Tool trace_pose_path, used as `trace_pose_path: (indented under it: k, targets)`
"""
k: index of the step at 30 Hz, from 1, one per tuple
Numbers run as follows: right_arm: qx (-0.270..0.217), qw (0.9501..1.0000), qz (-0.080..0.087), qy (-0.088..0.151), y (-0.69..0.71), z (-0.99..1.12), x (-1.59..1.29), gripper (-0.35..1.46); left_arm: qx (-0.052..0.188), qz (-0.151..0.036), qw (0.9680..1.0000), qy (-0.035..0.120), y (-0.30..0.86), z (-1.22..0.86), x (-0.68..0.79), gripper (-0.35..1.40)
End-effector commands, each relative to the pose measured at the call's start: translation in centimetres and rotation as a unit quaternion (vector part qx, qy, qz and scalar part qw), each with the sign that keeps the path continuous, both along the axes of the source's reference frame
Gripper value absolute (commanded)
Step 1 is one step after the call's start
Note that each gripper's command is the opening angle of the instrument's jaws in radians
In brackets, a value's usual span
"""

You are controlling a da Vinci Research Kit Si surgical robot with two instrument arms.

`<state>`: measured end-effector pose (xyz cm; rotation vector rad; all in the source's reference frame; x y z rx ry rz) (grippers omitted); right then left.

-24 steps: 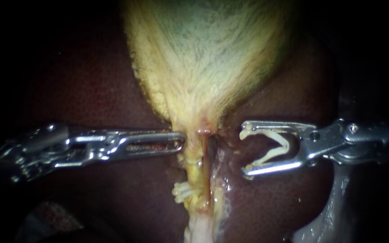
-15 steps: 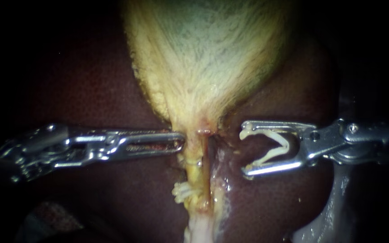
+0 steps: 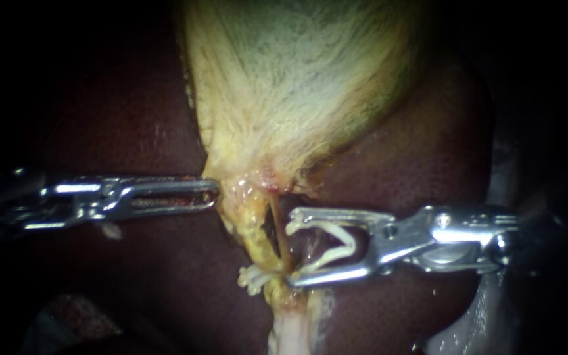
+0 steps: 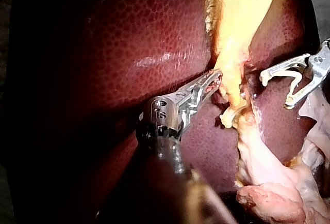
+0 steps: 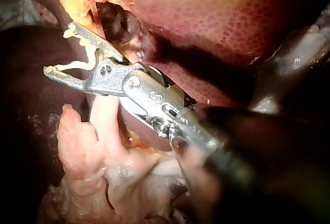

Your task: Clipping third clip left tube

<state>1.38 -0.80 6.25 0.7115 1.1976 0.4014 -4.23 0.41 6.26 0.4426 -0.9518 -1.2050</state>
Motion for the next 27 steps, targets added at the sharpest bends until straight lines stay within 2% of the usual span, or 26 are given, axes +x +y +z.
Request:
trace_pose_path:
  k: [1, 5, 13, 15, 20, 27]
  targets:
    - [0.005, 1.0, -0.002, -0.001, -0.01, 0.05, 0.02, 0.58, 0.0, 0.0, 1.0, 0.0, 0.0, -0.01, 0.0, -0.35]
    - [0.015, 0.9999, -0.002, -0.005, -0.02, 0.28, 0.07, 0.56, 0.0, 0.0, 1.0, 0.0, -0.01, -0.01, 0.01, -0.35]
    - [0.004, 0.999, -0.006, -0.045, 0.05, 0.67, 0.01, 0.56, -0.002, 0.0, 1.0, 0.001, -0.04, -0.08, 0.01, -0.35]
    - [0.001, 0.9985, -0.007, -0.054, 0.07, 0.72, -0.01, 0.55, -0.004, 0.002, 1.0, 0.003, -0.04, -0.11, 0.0, -0.35]
    - [0.001, 0.9983, -0.008, -0.058, 0.09, 0.77, -0.02, 0.54, -0.006, 0.002, 1.0, 0.003, -0.05, -0.16, -0.01, -0.35]
    - [0.0, 0.9981, -0.007, -0.062, 0.03, 0.83, 0.1, 0.54, -0.01, -0.001, 0.9999, 0.003, -0.06, -0.2, -0.09, -0.35]
